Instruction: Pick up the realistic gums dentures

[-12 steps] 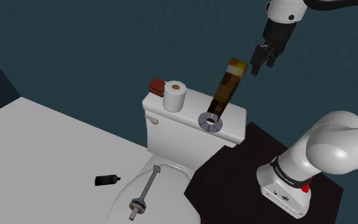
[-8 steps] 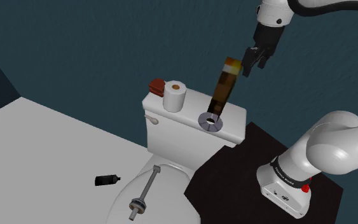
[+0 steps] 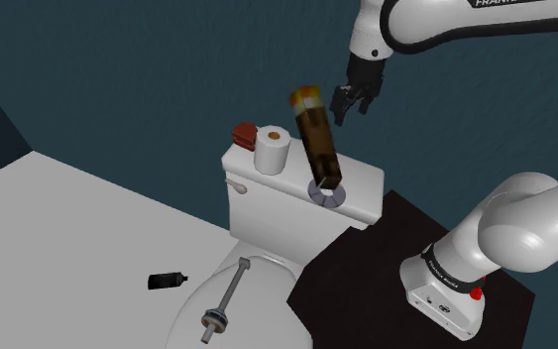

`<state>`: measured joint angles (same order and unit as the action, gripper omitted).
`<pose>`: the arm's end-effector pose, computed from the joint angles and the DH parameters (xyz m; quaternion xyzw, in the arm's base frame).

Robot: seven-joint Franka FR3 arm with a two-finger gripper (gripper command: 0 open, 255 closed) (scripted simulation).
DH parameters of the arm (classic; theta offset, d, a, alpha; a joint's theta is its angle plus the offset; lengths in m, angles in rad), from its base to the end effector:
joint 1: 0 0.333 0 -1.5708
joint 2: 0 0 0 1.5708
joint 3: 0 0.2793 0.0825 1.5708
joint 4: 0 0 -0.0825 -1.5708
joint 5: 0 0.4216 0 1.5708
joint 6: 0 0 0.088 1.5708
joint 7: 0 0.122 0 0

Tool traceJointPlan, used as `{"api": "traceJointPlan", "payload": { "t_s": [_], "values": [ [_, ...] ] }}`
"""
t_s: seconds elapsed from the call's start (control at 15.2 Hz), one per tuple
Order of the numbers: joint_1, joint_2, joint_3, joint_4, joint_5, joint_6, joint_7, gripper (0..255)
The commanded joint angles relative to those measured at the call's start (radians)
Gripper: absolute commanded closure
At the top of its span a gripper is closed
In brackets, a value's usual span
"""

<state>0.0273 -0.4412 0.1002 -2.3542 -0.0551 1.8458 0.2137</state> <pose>0.4569 0.0531 0.4288 0.9975 -0.0401 -0.0264 0.0526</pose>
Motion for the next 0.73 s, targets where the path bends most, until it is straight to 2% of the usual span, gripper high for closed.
{"api": "traceJointPlan", "payload": {
  "t_s": [0.0, 0.66],
  "values": [
    [0.002, 0.063, 0.012, 0.018, 0.000, 0.057, 0.018, 0],
    [0.017, 0.416, 0.065, 0.211, -0.045, 0.262, 0.122, 0]
  ]
}}
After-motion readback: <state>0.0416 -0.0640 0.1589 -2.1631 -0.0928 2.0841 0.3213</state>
